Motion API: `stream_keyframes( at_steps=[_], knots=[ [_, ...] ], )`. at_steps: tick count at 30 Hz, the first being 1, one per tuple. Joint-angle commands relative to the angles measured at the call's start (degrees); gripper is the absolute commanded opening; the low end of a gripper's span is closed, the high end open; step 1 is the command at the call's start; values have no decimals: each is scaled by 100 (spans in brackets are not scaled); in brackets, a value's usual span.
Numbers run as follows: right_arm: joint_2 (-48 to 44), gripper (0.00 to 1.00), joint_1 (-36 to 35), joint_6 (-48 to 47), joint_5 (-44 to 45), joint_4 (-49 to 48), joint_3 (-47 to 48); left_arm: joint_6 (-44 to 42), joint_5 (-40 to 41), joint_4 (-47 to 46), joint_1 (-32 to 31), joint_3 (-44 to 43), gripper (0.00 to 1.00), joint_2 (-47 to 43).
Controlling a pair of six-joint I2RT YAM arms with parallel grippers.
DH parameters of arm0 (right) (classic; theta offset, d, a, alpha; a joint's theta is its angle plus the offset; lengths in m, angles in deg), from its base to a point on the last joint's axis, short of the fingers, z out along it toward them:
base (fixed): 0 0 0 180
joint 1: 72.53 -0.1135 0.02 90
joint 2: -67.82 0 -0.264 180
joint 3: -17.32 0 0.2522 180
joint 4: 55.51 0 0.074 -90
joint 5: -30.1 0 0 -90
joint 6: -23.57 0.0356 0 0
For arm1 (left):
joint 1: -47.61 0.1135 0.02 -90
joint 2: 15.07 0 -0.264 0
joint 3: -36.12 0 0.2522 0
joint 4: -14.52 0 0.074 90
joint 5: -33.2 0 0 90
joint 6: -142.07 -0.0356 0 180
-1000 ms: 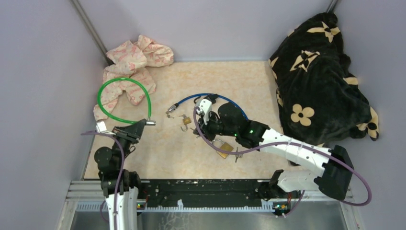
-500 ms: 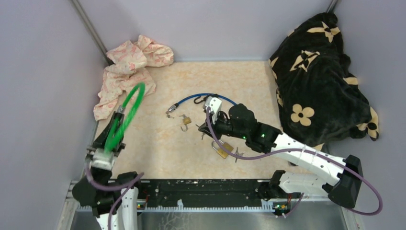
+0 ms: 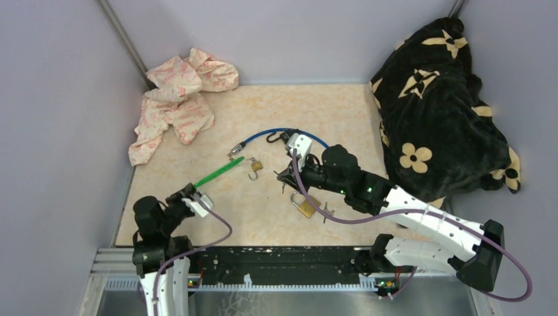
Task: Lock with the key
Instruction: Place the lock at the center of the board.
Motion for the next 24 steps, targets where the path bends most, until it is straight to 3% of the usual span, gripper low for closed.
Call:
stream_keyframes(
  at_steps=[1,2,3,10,13,15,18,19,20,23,24],
  knots=[
    [-108,0,23,61,2,-282,19,-4570,-194,2250,25,407,43,-265],
    [-64,0,24,76,-63,-319,35,-5052,-236,2647,27,385,88,-226],
    [7,0,20,88,-134,-347,62,-5319,-313,2901,21,361,97,-233],
    [969,0,-195,437,-771,-1197,211,-5825,-144,3322,28,-163,99,-324],
    [1804,0,-281,662,-1070,-1758,533,-5536,-160,3396,28,-684,99,-329],
    [2551,0,-289,866,-1258,-1982,951,-4351,-646,2783,18,-1044,99,-330],
    [3773,0,-277,1118,-1169,-1861,1826,-953,-839,750,25,-1368,99,-316],
    [4175,0,-275,1224,-1131,-1716,2277,666,-524,17,16,-1387,99,-303],
    [4572,0,-277,1263,-1162,-1552,2612,1737,-78,-587,17,-1376,99,-271],
    [5811,0,-275,1438,-1367,-903,3599,3929,1360,-1392,11,-1377,99,-115],
    [6132,10,-280,1454,-1398,-639,3916,4402,1696,-1442,18,-1398,99,-39]
  ],
)
